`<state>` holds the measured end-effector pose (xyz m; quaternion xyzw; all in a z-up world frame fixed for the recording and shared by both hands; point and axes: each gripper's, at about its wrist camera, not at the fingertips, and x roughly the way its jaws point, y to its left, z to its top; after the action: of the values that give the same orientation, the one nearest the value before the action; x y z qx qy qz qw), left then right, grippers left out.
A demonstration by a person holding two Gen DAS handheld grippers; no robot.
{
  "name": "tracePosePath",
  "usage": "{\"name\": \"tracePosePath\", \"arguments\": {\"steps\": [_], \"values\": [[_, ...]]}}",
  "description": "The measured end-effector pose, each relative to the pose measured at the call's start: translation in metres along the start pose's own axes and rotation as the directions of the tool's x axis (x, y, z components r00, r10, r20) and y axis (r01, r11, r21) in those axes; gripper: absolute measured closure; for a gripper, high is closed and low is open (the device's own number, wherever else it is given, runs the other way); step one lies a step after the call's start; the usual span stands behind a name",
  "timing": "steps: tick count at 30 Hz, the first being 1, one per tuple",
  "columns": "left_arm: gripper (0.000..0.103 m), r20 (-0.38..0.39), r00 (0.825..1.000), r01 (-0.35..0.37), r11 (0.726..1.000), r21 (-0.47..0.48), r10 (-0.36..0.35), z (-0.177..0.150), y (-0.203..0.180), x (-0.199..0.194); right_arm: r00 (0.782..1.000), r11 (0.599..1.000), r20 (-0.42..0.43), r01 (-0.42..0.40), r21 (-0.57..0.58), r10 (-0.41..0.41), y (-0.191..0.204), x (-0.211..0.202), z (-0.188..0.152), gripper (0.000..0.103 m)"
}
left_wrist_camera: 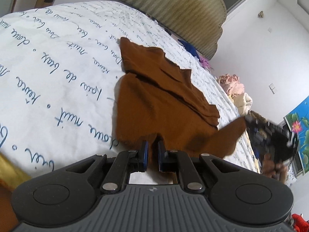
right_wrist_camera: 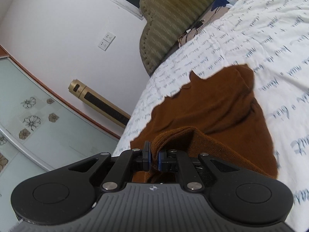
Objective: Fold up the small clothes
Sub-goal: 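Lift the hem with both tools and fold it toward the collar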
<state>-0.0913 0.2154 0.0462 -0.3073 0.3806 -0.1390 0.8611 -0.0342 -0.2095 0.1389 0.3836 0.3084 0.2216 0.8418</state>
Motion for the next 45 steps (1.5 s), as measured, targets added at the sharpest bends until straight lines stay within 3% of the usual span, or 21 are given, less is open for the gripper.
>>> {"name": "tracePosePath", "arguments": {"steps": [11,18,21,23,24,27,33,39,41,43,45], "values": [[0.092,-0.062,0.993,0.1,0.994,0.048,-0.097,-0.005,-0.027,0.032,0.999,0.999,-0.003,0.036,-0.007,-0.036,0.001,0.038,0.026,0.09],[0.08,-0.076,0.984,0.153,0.982,-0.113,-0.162,-0.006,-0.018,0.05,0.999,0.999,-0.029,0.042,-0.01,-0.042,-0.004,0.048,0.026,0.09],[0.058,-0.053,0.987,0.139,0.978,-0.155,-0.149,-0.008,-0.017,0.051,0.999,0.999,-0.04,0.032,-0.011,-0.033,-0.003,0.051,0.023,0.09],[0.028,-0.032,0.989,0.135,0.973,-0.189,-0.143,-0.008,-0.016,0.052,0.999,1.0,-0.047,0.024,-0.011,-0.024,-0.002,0.052,0.021,0.09],[0.026,-0.016,0.992,0.118,0.971,-0.207,-0.124,-0.009,-0.015,0.051,0.999,1.0,-0.048,0.02,-0.01,-0.021,-0.002,0.051,0.02,0.09],[0.026,-0.001,0.993,0.118,0.959,-0.257,-0.122,-0.012,-0.011,0.048,0.999,1.0,-0.045,0.013,-0.011,-0.013,-0.002,0.049,0.021,0.09],[0.026,0.009,0.992,0.125,0.96,-0.252,-0.127,-0.008,-0.016,0.047,0.999,1.0,-0.05,0.007,-0.009,-0.008,-0.005,0.047,0.022,0.09],[0.03,-0.03,0.99,0.123,0.95,-0.286,-0.137,-0.005,-0.024,0.071,0.999,1.0,-0.05,-0.011,0.009,0.011,-0.009,0.044,0.017,0.09],[0.071,-0.03,0.991,0.117,0.953,-0.28,-0.131,-0.006,-0.026,0.076,0.999,1.0,-0.05,-0.016,0.008,0.016,-0.009,0.042,0.015,0.09],[0.088,-0.053,0.987,0.128,0.947,-0.294,-0.15,-0.008,-0.024,0.084,0.998,1.0,-0.053,-0.019,0.01,0.019,-0.01,0.041,0.014,0.09],[0.092,-0.065,0.988,0.112,0.947,-0.301,-0.137,-0.009,-0.023,0.09,0.998,1.0,-0.052,-0.019,0.016,0.02,-0.011,0.04,0.013,0.09]]}}
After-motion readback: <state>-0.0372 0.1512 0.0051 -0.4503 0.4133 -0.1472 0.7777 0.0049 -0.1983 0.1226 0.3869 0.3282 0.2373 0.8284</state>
